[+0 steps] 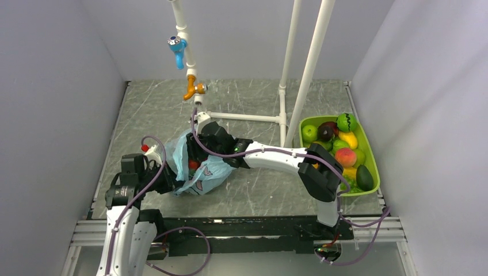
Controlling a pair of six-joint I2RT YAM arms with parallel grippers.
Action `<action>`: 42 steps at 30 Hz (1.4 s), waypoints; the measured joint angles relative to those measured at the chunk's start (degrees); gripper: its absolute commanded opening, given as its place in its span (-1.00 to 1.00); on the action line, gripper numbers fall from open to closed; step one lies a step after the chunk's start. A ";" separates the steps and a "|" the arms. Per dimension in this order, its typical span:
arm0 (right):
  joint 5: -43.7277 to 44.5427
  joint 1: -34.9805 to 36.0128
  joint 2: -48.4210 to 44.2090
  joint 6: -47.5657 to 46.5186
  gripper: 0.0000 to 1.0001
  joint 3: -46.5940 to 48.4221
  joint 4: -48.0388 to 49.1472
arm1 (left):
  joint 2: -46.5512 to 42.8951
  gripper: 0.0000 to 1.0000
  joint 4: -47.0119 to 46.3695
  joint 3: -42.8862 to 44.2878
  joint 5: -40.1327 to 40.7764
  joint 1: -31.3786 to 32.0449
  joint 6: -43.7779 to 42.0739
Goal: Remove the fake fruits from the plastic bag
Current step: Adjust the plastic bag at the center of the board.
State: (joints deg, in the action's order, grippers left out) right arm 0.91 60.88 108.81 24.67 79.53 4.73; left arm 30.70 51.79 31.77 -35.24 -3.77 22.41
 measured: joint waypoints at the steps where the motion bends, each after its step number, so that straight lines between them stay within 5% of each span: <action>1: 0.00 0.00 0.07 0.00 -0.83 0.31 0.11 | -0.24 -1.00 -0.11 0.02 -0.28 0.00 0.00; 2: 0.02 -0.04 0.07 0.00 -0.88 0.39 0.31 | -0.24 -1.00 -0.13 0.02 -0.52 0.00 0.00; 5: 0.04 -0.04 0.07 0.02 0.04 0.44 0.52 | -0.20 -1.00 -0.11 0.02 -0.85 0.00 0.02; 6: 0.04 -0.07 0.07 0.02 0.09 0.44 0.55 | -0.24 -1.00 -0.11 0.02 -0.90 0.00 0.15; 12: -0.85 -0.11 0.07 0.87 -0.12 0.46 0.87 | -0.85 -1.00 -0.09 0.02 -1.11 0.00 0.87; 15: -1.51 -0.11 0.07 1.27 -0.94 0.74 1.03 | -0.85 -1.00 -0.09 0.02 -1.20 0.00 0.87; 16: -1.66 -0.11 0.07 1.66 -0.89 0.87 1.18 | -0.87 -1.00 -0.11 0.02 -1.22 0.00 0.87; 19: -2.08 -0.09 0.07 1.99 -0.27 1.14 1.27 | -0.98 -1.00 -0.07 0.02 -1.18 0.00 0.87; 27: 3.04 0.94 -0.20 -3.65 0.11 -0.59 -1.55 | -1.22 -1.00 0.33 0.04 -0.85 0.00 0.92; 31: 7.65 4.48 -3.23 -6.71 0.30 -9.77 0.42 | -1.25 -0.53 1.29 0.72 -0.07 0.00 0.85; 33: 10.40 8.68 -6.62 -8.35 0.34 -17.75 2.25 | -1.40 -0.02 1.90 1.73 0.68 0.00 0.66; 40: 21.88 21.44 -12.70 -8.74 0.46 -33.00 13.99 | -1.42 0.87 1.70 7.67 1.79 0.61 -0.52; 42: 24.79 21.99 -10.56 -7.80 0.47 -33.70 15.52 | -0.15 0.98 0.87 9.51 2.80 2.69 -0.74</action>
State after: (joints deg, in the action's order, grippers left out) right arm 25.69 82.87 98.26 16.86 45.82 20.25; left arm 30.55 52.66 41.28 -32.45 -1.08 21.67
